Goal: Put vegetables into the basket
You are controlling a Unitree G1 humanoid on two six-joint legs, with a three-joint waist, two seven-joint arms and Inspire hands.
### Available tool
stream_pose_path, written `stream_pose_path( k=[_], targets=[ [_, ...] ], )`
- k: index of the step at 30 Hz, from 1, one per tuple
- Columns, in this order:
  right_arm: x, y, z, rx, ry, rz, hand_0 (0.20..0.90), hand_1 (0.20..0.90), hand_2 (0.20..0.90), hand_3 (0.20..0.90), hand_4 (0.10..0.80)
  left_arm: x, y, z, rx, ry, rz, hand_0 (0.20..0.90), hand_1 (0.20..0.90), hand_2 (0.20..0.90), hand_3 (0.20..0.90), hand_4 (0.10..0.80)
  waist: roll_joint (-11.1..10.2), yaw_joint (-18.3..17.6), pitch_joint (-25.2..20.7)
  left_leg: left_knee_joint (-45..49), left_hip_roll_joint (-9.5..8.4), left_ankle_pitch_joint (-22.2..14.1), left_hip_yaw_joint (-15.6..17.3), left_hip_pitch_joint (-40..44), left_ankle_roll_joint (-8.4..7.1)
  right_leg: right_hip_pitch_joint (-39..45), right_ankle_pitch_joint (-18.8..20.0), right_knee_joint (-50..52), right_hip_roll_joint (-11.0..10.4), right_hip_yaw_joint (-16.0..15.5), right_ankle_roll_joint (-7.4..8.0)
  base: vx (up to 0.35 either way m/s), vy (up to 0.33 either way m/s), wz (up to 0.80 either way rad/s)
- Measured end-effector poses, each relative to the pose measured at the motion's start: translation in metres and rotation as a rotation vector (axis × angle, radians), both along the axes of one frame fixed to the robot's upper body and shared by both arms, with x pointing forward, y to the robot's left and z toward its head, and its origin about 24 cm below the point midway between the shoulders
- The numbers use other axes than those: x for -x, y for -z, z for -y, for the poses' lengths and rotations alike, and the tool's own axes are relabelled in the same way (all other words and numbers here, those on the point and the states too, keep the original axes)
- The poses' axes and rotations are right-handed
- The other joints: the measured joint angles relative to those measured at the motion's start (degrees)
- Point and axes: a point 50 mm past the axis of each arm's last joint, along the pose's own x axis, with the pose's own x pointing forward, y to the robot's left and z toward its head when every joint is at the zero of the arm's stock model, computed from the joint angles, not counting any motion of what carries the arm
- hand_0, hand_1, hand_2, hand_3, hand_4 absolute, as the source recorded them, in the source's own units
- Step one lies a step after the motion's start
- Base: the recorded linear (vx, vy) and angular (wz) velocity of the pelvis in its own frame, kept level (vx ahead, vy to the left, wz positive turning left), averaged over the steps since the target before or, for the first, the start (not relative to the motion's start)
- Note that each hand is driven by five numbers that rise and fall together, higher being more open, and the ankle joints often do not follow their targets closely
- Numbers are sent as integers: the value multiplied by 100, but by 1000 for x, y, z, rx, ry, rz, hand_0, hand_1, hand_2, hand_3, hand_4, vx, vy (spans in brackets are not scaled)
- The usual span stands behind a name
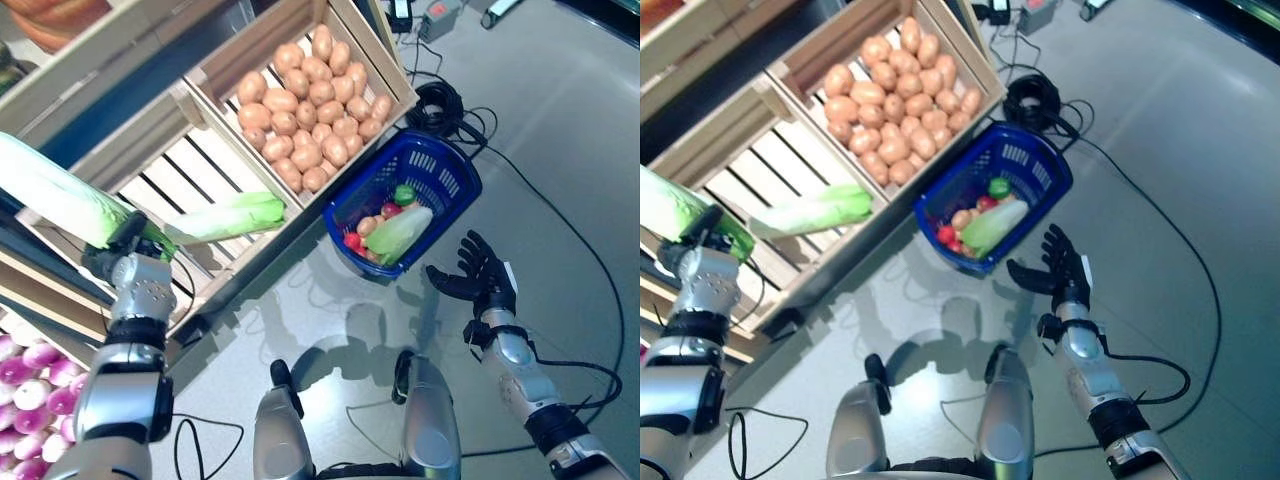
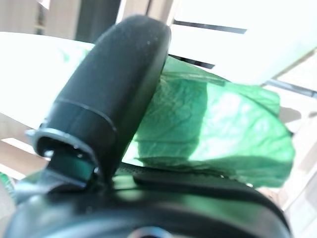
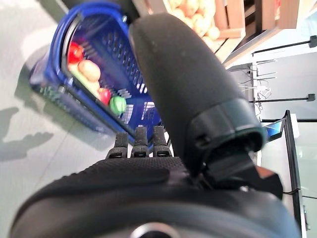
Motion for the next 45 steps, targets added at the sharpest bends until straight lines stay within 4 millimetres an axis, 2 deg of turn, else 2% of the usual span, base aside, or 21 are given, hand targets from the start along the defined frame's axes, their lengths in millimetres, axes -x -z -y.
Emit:
stream_pose_path(
  k=[3, 4, 7, 8, 11, 16, 18, 21, 22, 25, 28, 34, 41, 45],
  targets=[
    [9, 12, -6, -36, 2, -31, 900, 900, 900, 900, 800, 10, 22, 20, -54, 57, -28, 300, 300, 300, 300, 400, 109, 97, -191, -364, -48, 40, 77, 409, 23, 410, 58, -344, 12, -78, 95, 61, -83, 7],
    [14, 16, -7, -63, 7, -39, 900, 900, 900, 900, 800, 15, 31, 31, -77, 82, -25, 300, 300, 300, 300, 400, 180, 100, -276, -572, -67, 135, 166, 566, 84, 632, 140, -599, 35, -162, 148, 110, -83, 16],
    [24, 27, -13, -96, -24, -70, 900, 900, 900, 900, 800, 26, 47, 49, -117, 138, -46, 300, 300, 300, 300, 400, 223, 159, -513, -861, -114, 179, 235, 872, 110, 1009, 220, -949, 48, -259, 241, 75, -118, 12],
    [30, 33, -16, -111, -46, -86, 900, 900, 900, 900, 800, 31, 55, 57, -146, 173, -68, 300, 300, 300, 300, 400, 228, 218, -725, -964, -127, 181, 240, 967, 110, 1146, 269, -1124, 66, -310, 281, 47, -127, 7],
    [31, 34, -22, -136, -119, -74, 900, 900, 900, 900, 800, 37, 67, 74, -239, 273, -110, 300, 300, 300, 300, 400, 209, 340, -1115, -1207, -170, 222, 300, 1206, 159, 1511, 419, -1552, 102, -419, 368, 25, -112, 10],
    [27, 29, -30, -298, -250, -15, 900, 900, 900, 900, 800, 32, 58, 92, -464, 439, -96, 300, 300, 300, 300, 400, 155, 486, -1498, -1402, -240, 259, 281, 1414, 208, 2056, 762, -2284, 174, -605, 476, 24, -108, 11],
    [25, 28, -36, -363, -332, 0, 900, 900, 900, 900, 800, 30, 52, 98, -541, 506, -76, 300, 300, 300, 300, 400, 128, 579, -1591, -1509, -248, 309, 277, 1492, 261, 2271, 938, -2630, 241, -661, 489, 17, -113, 10],
    [21, 23, -41, -416, -393, 21, 900, 900, 900, 900, 800, 28, 50, 103, -616, 570, -71, 300, 300, 300, 300, 400, 108, 594, -1616, -1574, -249, 339, 256, 1565, 262, 2461, 1076, -2907, 298, -704, 501, 9, -52, 10],
    [13, 15, -50, -456, -477, 61, 900, 900, 900, 900, 800, 27, 50, 110, -700, 660, -75, 300, 300, 300, 300, 400, 51, 604, -1698, -1623, -277, 363, 191, 1601, 266, 2654, 1211, -3188, 334, -796, 515, 28, -128, 14],
    [2, 3, -59, -516, -541, 94, 900, 900, 900, 900, 800, 26, 52, 122, -794, 772, -90, 300, 300, 300, 300, 400, -79, 638, -1894, -1887, -303, 515, 139, 1699, 265, 2896, 1434, -3626, 426, -919, 526, 26, -122, 17],
    [-13, -18, -70, -556, -596, 175, 900, 900, 900, 900, 800, 27, 52, 131, -953, 905, -109, 300, 300, 300, 300, 400, -165, 731, -1970, -2124, -307, 639, 136, 1828, 254, 3080, 1604, -3970, 511, -962, 517, -11, -62, 5],
    [-19, -35, -86, -636, -639, 248, 900, 900, 900, 900, 800, 28, 51, 143, -1077, 1016, -109, 300, 300, 300, 300, 400, -201, 735, -1999, -2185, -313, 688, 88, 1826, 243, 3161, 1699, -4154, 555, -972, 502, -17, -28, 3],
    [-20, -41, -90, -719, -644, 281, 900, 900, 900, 900, 800, 31, 56, 156, -1212, 1131, -126, 300, 300, 300, 300, 400, -201, 730, -2000, -2195, -312, 700, 28, 1827, 238, 3177, 1700, -4159, 564, -970, 501, -2, -7, 1],
    [-20, -41, -90, -730, -643, 281, 900, 900, 900, 900, 800, 31, 53, 154, -1278, 1134, -134, 300, 300, 300, 300, 400, -202, 721, -2001, -2195, -312, 702, 24, 1827, 239, 3178, 1702, -4159, 564, -970, 499, 0, 0, 0]
  ],
)
